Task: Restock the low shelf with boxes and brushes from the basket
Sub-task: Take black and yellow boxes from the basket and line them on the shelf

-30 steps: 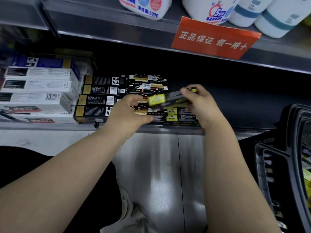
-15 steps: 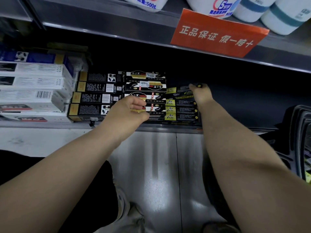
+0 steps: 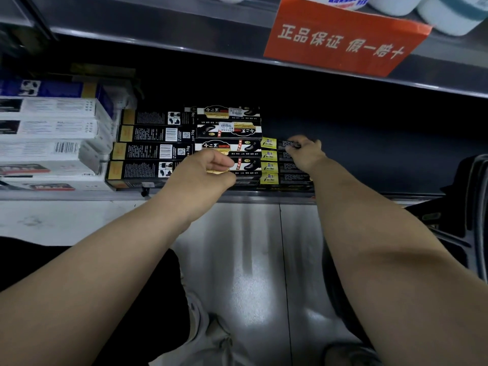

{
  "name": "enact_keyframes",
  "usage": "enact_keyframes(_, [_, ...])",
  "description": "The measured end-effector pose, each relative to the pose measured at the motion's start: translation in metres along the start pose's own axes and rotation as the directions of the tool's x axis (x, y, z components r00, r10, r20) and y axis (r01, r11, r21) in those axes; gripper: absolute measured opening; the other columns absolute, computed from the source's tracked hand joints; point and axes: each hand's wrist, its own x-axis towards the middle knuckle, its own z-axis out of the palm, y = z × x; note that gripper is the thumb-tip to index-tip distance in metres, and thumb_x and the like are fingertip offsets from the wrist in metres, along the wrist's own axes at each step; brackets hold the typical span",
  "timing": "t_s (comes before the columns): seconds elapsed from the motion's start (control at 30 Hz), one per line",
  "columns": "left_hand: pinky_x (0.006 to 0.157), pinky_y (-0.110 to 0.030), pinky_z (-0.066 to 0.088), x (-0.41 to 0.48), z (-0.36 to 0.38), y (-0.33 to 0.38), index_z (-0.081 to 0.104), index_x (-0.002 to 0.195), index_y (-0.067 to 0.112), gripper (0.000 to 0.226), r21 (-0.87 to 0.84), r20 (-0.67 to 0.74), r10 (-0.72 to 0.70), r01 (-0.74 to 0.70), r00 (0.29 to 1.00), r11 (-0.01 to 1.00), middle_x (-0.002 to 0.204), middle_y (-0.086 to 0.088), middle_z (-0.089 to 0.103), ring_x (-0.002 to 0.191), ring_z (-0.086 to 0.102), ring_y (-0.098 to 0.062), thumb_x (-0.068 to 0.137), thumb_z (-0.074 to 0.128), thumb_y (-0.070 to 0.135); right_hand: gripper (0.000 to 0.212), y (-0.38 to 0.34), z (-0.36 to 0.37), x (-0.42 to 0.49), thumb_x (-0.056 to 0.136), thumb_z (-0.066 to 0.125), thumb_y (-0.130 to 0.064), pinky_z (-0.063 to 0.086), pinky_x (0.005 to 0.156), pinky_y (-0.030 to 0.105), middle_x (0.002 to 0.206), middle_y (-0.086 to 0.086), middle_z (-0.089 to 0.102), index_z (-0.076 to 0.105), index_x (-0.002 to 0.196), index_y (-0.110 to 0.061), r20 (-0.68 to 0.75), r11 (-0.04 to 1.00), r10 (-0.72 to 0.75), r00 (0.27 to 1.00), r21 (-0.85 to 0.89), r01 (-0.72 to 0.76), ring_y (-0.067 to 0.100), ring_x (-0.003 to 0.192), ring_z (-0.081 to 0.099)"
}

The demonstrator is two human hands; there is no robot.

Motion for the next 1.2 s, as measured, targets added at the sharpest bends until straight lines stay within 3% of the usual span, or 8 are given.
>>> enact_keyframes(0.23, [0.049, 0.002, 0.034, -0.005, 0.002, 0.004, 0.062, 0.092, 0.030, 0.016, 0.013, 0.013, 0.031, -0.031, 0.999, 0.999, 0.097, 0.015, 0.060, 0.079, 0.055, 0.000, 0.086, 0.060, 0.015, 0.048, -0.004, -0.001, 0.001, 0.096, 0.034, -0.007, 0.023, 0.109, 0.045, 0.147, 0.009, 0.017, 0.045, 0.130, -0.038, 0.004, 0.995, 0.027, 1.000, -0.100, -0.027, 0.037, 0.133, 0.021])
enact_keyframes(0.4, [0.048, -0.003, 0.038, -0.009, 0.014, 0.019, 0.061, 0.091, 0.029, 0.015, 0.006, 0.054, 0.069, -0.069, 0.996, 0.998, 0.092, 0.015, 0.060, 0.074, 0.056, -0.003, 0.086, 0.060, 0.015, 0.052, -0.035, -0.013, -0.019, 0.094, 0.042, -0.016, 0.026, 0.108, 0.047, 0.150, 0.015, 0.014, 0.029, 0.144, -0.025, -0.061, 0.951, 0.021, 0.998, -0.306, -0.039, 0.037, 0.132, 0.021])
enact_keyframes(0.5, [0.052, -0.002, 0.039, -0.016, 0.028, 0.039, 0.061, 0.096, 0.023, 0.014, 0.017, 0.094, 0.122, -0.124, 0.988, 0.992, 0.090, 0.012, 0.061, 0.076, 0.056, -0.004, 0.086, 0.060, 0.014, 0.051, -0.061, -0.046, -0.041, 0.094, 0.048, -0.021, 0.033, 0.106, 0.038, 0.147, 0.018, 0.032, 0.036, 0.142, -0.009, -0.019, 0.942, -0.093, 0.995, -0.325, 0.081, 0.035, 0.132, 0.034])
enact_keyframes(0.6, [0.070, -0.015, 0.048, -0.028, 0.047, 0.060, 0.062, 0.100, 0.016, 0.016, 0.018, 0.142, 0.180, -0.185, 0.973, 0.983, 0.090, 0.007, 0.062, 0.082, 0.060, -0.012, 0.086, 0.059, 0.010, 0.039, -0.067, -0.088, -0.089, 0.095, 0.052, -0.025, 0.042, 0.092, 0.029, 0.128, 0.013, 0.057, 0.055, 0.128, -0.005, 0.079, 0.926, -0.259, 0.963, -0.261, 0.271, 0.027, 0.118, 0.052])
enact_keyframes(0.7, [0.079, -0.026, 0.048, -0.045, 0.069, 0.077, 0.061, 0.098, 0.017, 0.015, 0.018, 0.198, 0.256, -0.265, 0.946, 0.964, 0.089, 0.004, 0.063, 0.084, 0.061, -0.015, 0.085, 0.059, 0.009, 0.023, -0.038, -0.124, -0.142, 0.089, 0.062, -0.022, 0.045, 0.075, 0.020, 0.090, -0.003, 0.063, 0.065, 0.109, -0.012, 0.033, 0.943, -0.334, 0.942, 0.011, 0.334, 0.014, 0.091, 0.059])
enact_keyframes(0.97, [0.082, -0.011, 0.038, -0.092, 0.130, 0.113, 0.059, 0.108, 0.026, 0.022, 0.195, 0.457, 0.592, -0.724, 0.664, 0.661, 0.102, 0.013, 0.059, 0.096, 0.054, 0.000, 0.086, 0.060, 0.023, 0.013, 0.121, -0.198, -0.239, 0.089, 0.061, -0.007, 0.047, 0.071, 0.016, 0.088, 0.007, 0.067, 0.063, 0.089, -0.020, -0.204, 0.874, -0.239, 0.949, 0.380, 0.302, 0.010, 0.074, 0.061])
enact_keyframes(1.1, [0.091, -0.020, 0.039, -0.104, 0.157, 0.126, 0.053, 0.110, 0.037, 0.020, 0.240, 0.616, 0.557, -0.807, 0.557, 0.540, 0.105, 0.022, 0.051, 0.106, 0.048, -0.001, 0.090, 0.056, 0.033, 0.009, 0.206, -0.197, -0.246, 0.088, 0.062, -0.006, 0.044, 0.062, 0.010, 0.086, 0.007, 0.065, 0.063, 0.096, -0.011, -0.194, 0.943, -0.041, 0.980, 0.317, 0.102, 0.009, 0.072, 0.058])
enact_keyframes(1.2, [0.083, -0.015, 0.030, -0.102, 0.176, 0.128, 0.053, 0.115, 0.037, 0.025, 0.284, 0.684, 0.539, -0.861, 0.491, 0.422, 0.104, 0.025, 0.047, 0.106, 0.042, 0.002, 0.090, 0.053, 0.038, 0.014, 0.256, -0.179, -0.231, 0.087, 0.064, -0.008, 0.045, 0.077, 0.023, 0.097, 0.005, 0.062, 0.063, 0.100, -0.010, -0.186, 0.990, 0.054, 0.981, 0.139, -0.028, 0.020, 0.091, 0.059])
